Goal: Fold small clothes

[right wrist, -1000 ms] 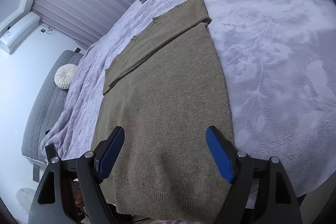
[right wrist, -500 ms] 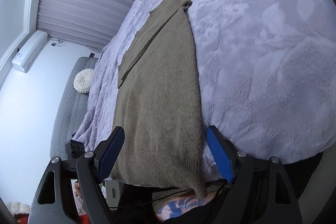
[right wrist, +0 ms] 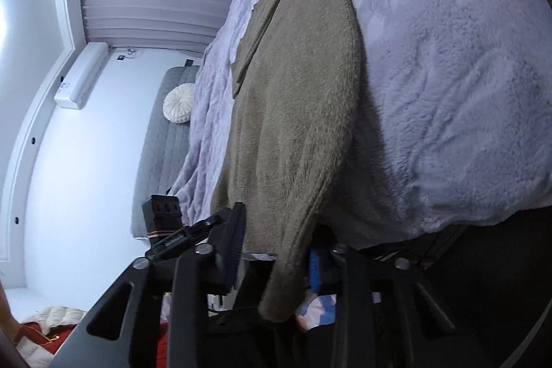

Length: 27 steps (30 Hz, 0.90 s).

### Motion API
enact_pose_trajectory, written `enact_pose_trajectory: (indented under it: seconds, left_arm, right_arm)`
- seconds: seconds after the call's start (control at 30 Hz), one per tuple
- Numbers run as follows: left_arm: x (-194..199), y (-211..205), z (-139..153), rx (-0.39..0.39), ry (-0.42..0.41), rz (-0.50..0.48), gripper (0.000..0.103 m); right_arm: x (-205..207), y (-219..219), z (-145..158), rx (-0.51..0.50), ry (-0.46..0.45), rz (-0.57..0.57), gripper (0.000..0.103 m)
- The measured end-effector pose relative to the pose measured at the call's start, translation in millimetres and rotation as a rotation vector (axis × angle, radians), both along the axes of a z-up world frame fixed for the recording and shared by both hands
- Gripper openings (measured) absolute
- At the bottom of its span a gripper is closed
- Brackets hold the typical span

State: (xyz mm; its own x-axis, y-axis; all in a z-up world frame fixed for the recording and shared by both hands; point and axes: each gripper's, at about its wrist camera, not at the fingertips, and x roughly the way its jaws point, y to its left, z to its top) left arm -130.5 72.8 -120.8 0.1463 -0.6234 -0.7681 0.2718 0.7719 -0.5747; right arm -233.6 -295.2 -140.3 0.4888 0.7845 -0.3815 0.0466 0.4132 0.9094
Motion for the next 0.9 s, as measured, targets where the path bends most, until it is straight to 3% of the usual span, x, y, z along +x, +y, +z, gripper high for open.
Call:
enact_pose_trajectory:
  seconds: [0.07, 0.2, 0.37, 0.57, 0.67, 0.73, 0.77, 0.8, 0.87, 0.9]
  left_arm:
    - [0.4, 2.5, 6.5, -0.046, -0.01, 0.01, 0.023]
    - [11.0, 14.0, 31.7, -0.165, -0.058, 0.06, 0.023]
    - [40.2, 18.5, 76.0, -0.19, -0.177, 0.103, 0.023]
    - [92.9, 25.2, 115.3, -0.235, -0.281, 0.164, 0.023]
    - [119.3, 17.5, 121.2, -0.205, -0.295, 0.185, 0.023]
    - [127.6, 11.4, 121.2, -0.087, -0.315, 0.201, 0.024]
    - [128.3, 7.9, 118.6, -0.01, -0.327, 0.198, 0.024]
    - [127.9, 4.7, 114.9, 0.042, -0.33, 0.177, 0.027]
    - [122.4, -4.5, 104.7, 0.141, -0.329, 0.125, 0.08]
    - [115.7, -8.2, 102.1, 0.188, -0.366, 0.117, 0.099]
  right_arm:
    - [1.4, 0.2, 3.4, 0.038, -0.021, -0.007, 0.012]
    - [10.2, -3.2, 18.3, 0.136, -0.089, -0.016, 0.01]
    - [36.5, -13.3, 51.4, 0.199, -0.186, -0.027, 0.01]
    - [88.4, -18.2, 93.2, 0.158, -0.267, -0.02, 0.01]
    - [114.7, -16.1, 106.4, 0.15, -0.291, -0.021, 0.008]
    - [127.7, -20.7, 109.8, 0.096, -0.273, -0.034, 0.008]
    - [133.9, -21.8, 109.0, 0.02, -0.239, -0.042, 0.008]
    - [138.5, -21.9, 107.0, -0.069, -0.202, -0.038, 0.008]
    - [142.7, -23.1, 96.3, -0.21, -0.135, -0.009, 0.012]
    - [143.3, -19.2, 88.9, -0.265, -0.096, 0.012, 0.012]
